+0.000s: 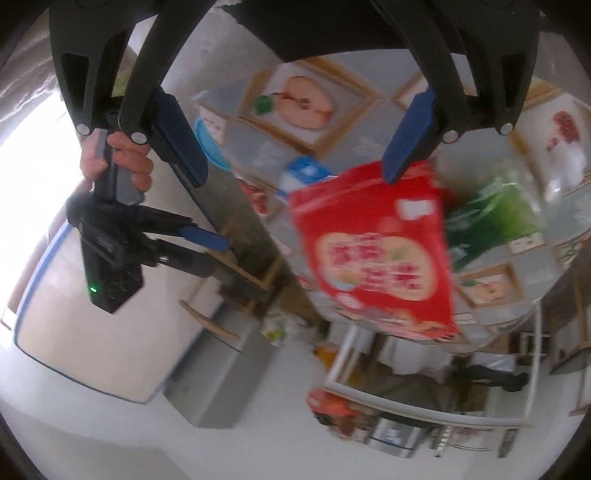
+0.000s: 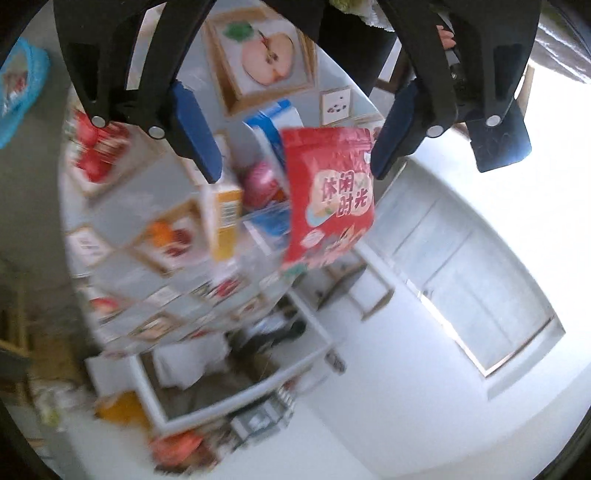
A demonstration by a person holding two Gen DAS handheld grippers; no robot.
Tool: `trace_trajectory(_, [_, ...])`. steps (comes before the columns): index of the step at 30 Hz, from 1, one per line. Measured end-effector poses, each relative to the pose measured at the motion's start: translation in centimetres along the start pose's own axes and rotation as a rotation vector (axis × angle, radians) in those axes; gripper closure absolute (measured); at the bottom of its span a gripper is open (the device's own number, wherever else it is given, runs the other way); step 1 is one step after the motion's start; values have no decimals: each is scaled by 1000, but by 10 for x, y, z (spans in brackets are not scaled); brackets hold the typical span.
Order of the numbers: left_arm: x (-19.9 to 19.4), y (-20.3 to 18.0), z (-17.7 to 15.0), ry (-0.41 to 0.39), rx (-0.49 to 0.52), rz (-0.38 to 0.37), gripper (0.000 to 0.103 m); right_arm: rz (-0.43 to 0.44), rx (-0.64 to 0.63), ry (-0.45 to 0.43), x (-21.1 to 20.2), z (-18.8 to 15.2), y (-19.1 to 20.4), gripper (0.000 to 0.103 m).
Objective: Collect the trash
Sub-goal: 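Move both tools back to the table, then grasp the blue-and-white toothpaste box with the right tool while the left tool grasps the red snack bag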
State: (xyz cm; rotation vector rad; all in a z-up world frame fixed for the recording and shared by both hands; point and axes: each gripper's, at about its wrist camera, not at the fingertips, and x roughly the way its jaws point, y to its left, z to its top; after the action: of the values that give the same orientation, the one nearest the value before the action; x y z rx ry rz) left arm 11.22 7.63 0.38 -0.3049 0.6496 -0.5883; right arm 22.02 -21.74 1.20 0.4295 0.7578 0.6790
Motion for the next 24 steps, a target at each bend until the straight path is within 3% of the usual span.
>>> trace_trajectory(8, [3,43,20,-57,-20,80,12,109,129,157,63,16,-29,31])
trace_trajectory(13, [11,50,30,-55,-7,68,12,163,158,203,83,16,-32,38])
trace_trajectory(22, [23,50,30,-30,-12,32,12,213,173,248,96,16,-33,65])
trace_trajectory(24, [25,49,30,-27,-7,24,12,222,167,252,96,15,-31,75])
